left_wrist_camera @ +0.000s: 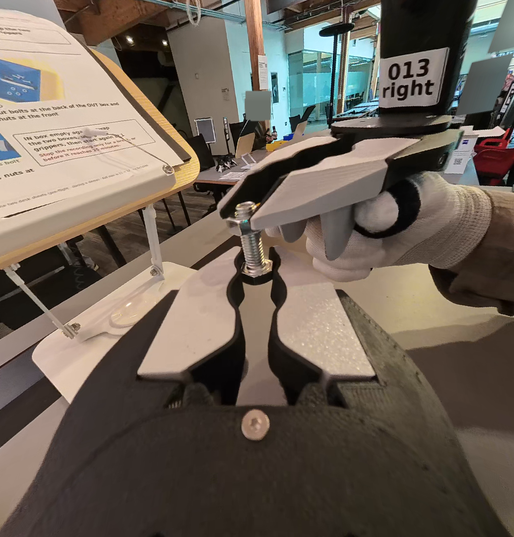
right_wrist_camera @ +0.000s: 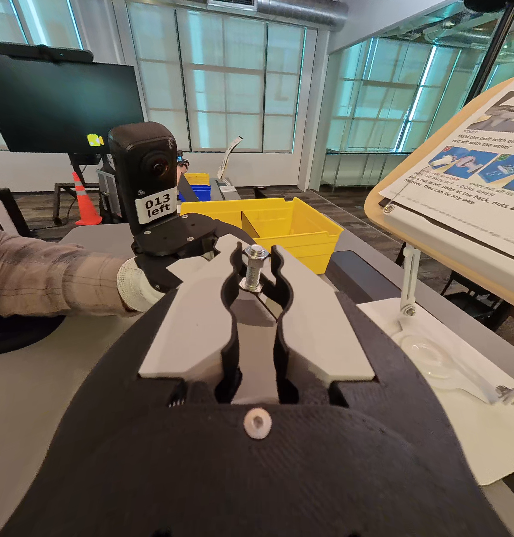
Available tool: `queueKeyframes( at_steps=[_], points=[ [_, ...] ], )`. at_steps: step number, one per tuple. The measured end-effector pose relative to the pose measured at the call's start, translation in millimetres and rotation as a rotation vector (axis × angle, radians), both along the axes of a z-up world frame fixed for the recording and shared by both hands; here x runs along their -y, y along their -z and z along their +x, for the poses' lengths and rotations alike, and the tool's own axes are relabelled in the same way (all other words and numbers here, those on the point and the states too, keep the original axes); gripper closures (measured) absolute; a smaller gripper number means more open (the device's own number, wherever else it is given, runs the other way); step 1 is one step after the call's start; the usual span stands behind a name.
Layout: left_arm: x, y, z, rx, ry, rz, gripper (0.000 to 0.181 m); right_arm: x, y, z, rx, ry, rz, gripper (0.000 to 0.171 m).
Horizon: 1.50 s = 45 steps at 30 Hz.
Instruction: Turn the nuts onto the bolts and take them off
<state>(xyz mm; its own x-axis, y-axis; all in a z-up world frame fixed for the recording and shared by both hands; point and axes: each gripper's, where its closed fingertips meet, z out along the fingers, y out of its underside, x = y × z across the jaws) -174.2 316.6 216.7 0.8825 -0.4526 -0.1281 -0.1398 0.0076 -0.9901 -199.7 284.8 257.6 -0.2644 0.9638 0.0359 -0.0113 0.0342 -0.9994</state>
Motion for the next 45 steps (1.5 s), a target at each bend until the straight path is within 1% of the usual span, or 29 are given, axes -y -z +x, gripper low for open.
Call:
queueKeyframes(
  at_steps=[5,9,12,16,18,22,23,25,26,29,31,33,35,38,41,45],
  points=[
    [-0.9,-0.2,-1.1,0.001,-0.012,-0.001,0.167,-1.6,-0.1,-0.4,0.000,0.015,0.015,0.155],
    [-4.8,2.0,-9.6,0.006,-0.061,-0.013,0.167,-6.0,2.3,-7.5,0.013,0.085,0.027,0.156],
    [-8.3,2.8,-20.3,0.018,-0.116,-0.020,0.167,-11.2,3.3,-17.5,0.012,0.202,0.033,0.156],
    [-11.2,5.6,-31.9,0.035,-0.163,-0.034,0.167,-19.4,6.0,-28.5,0.005,0.432,-0.001,0.156],
    [-11.0,5.9,-32.6,0.037,-0.163,-0.034,0.167,-17.4,6.2,-30.0,0.006,0.473,0.028,0.156],
    [-10.5,3.0,-30.4,0.029,-0.155,-0.027,0.167,-19.1,2.4,-27.1,0.008,0.426,0.004,0.157],
    [-9.8,2.3,-29.2,0.028,-0.149,-0.021,0.167,-19.5,1.4,-26.1,0.007,0.410,0.002,0.155],
    [-8.7,0.3,-27.1,0.031,-0.137,-0.016,0.167,-16.7,-0.9,-24.1,-0.005,0.355,0.019,0.141],
    [-8.4,-0.7,-26.9,0.028,-0.135,-0.012,0.166,-17.5,-2.7,-22.1,-0.011,0.341,0.024,0.137],
    [-7.2,-2.9,-26.8,0.036,-0.126,-0.008,0.166,-10.9,-8.0,-16.1,-0.020,0.236,0.043,0.135],
    [-6.4,-3.4,-25.4,0.043,-0.111,-0.009,0.166,-12.3,-8.1,-12.1,-0.014,0.206,0.054,0.133],
    [-5.0,-4.2,-21.1,0.044,-0.085,-0.006,0.167,-9.4,-7.5,-8.3,-0.012,0.149,0.041,0.135],
    [-3.5,-3.7,-16.0,0.035,-0.061,-0.005,0.167,-13.7,-6.0,-6.5,-0.009,0.149,0.030,0.137],
    [-2.1,-3.3,-10.1,0.027,-0.039,0.001,0.167,-10.9,-1.5,-4.9,0.003,0.103,0.019,0.142],
    [-2.0,-2.2,-8.6,0.026,-0.036,-0.002,0.166,-6.6,2.5,-4.3,0.017,0.072,0.038,0.155],
    [-2.8,-2.6,-10.4,0.030,-0.048,-0.002,0.167,-7.5,2.5,-5.9,0.018,0.091,0.047,0.155]
  ],
)
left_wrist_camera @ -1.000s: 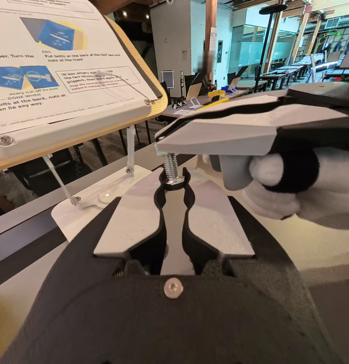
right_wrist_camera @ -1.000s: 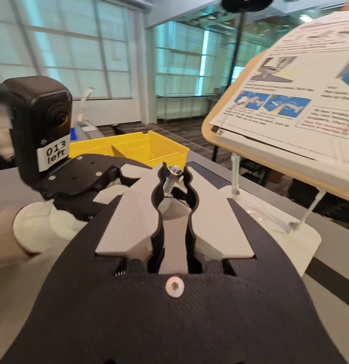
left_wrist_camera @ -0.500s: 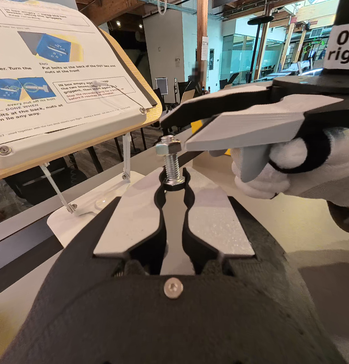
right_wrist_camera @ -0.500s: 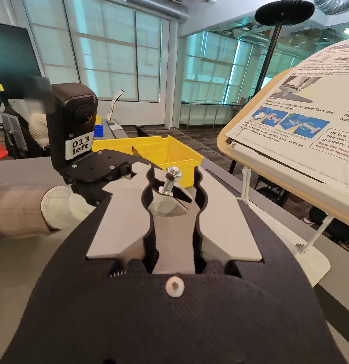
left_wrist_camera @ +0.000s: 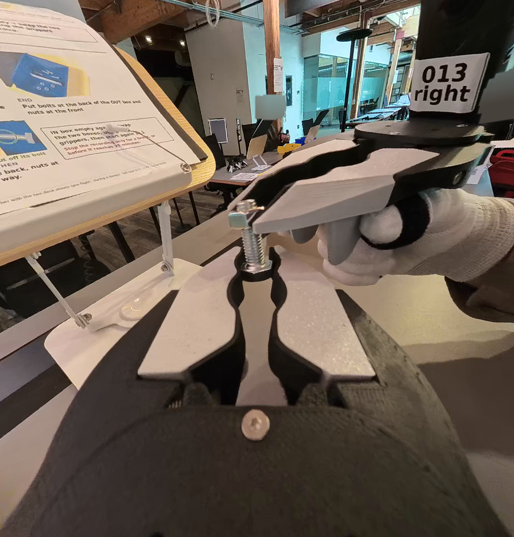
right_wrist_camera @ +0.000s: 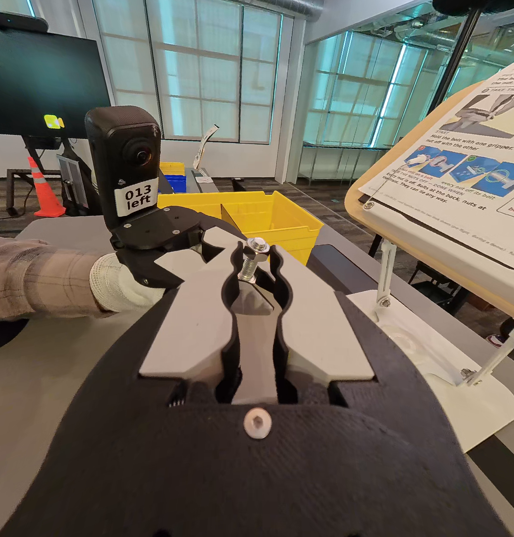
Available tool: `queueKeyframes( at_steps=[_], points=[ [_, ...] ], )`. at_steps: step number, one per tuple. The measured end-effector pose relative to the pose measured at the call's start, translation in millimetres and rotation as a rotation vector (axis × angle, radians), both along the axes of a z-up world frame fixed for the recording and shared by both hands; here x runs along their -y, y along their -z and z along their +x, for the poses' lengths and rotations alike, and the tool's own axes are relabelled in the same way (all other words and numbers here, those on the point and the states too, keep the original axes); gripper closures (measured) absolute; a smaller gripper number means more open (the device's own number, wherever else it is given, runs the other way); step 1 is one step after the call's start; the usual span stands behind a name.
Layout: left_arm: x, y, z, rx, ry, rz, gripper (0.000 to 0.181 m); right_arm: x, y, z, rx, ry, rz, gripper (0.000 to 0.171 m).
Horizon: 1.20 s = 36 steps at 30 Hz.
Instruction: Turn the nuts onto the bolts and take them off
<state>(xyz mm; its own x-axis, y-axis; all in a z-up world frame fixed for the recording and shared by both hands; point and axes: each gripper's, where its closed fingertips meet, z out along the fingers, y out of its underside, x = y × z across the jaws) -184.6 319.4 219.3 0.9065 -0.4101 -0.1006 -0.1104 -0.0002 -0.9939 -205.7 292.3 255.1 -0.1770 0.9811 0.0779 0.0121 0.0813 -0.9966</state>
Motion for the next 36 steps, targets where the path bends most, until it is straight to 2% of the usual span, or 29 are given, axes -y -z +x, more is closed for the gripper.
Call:
queueKeyframes(
  at_steps=[5,10,13,16,18,19,24,29,36],
  points=[
    [-3.4,1.3,-9.7,0.006,-0.057,-0.007,0.167,-3.7,1.7,-8.7,0.017,0.081,-0.027,0.155],
    [-7.5,5.2,-24.5,0.014,-0.126,-0.024,0.167,-9.2,5.7,-22.9,0.021,0.305,-0.043,0.155],
    [-7.5,4.7,-25.5,0.015,-0.129,-0.022,0.167,-8.5,5.3,-24.6,0.011,0.363,-0.036,0.155],
    [-7.1,4.0,-24.8,0.015,-0.122,-0.022,0.167,-9.5,4.3,-23.2,0.011,0.339,-0.044,0.155],
    [-6.0,2.0,-22.9,0.005,-0.114,-0.014,0.166,-11.3,3.5,-21.5,0.016,0.307,-0.052,0.137],
    [-5.9,1.4,-22.3,-0.001,-0.112,-0.012,0.167,-11.0,2.3,-20.4,0.018,0.280,-0.052,0.134],
    [-5.1,2.9,-20.1,-0.019,-0.100,-0.008,0.166,-0.5,-4.1,-6.9,0.057,0.092,0.014,0.134],
    [-3.7,5.8,-7.7,-0.040,-0.057,-0.004,0.167,-1.5,-1.4,13.4,0.131,-0.002,0.122,0.139],
    [4.4,16.7,23.5,-0.117,0.089,-0.018,0.166,8.1,17.8,42.0,0.274,-0.143,0.232,0.142]
  ],
)
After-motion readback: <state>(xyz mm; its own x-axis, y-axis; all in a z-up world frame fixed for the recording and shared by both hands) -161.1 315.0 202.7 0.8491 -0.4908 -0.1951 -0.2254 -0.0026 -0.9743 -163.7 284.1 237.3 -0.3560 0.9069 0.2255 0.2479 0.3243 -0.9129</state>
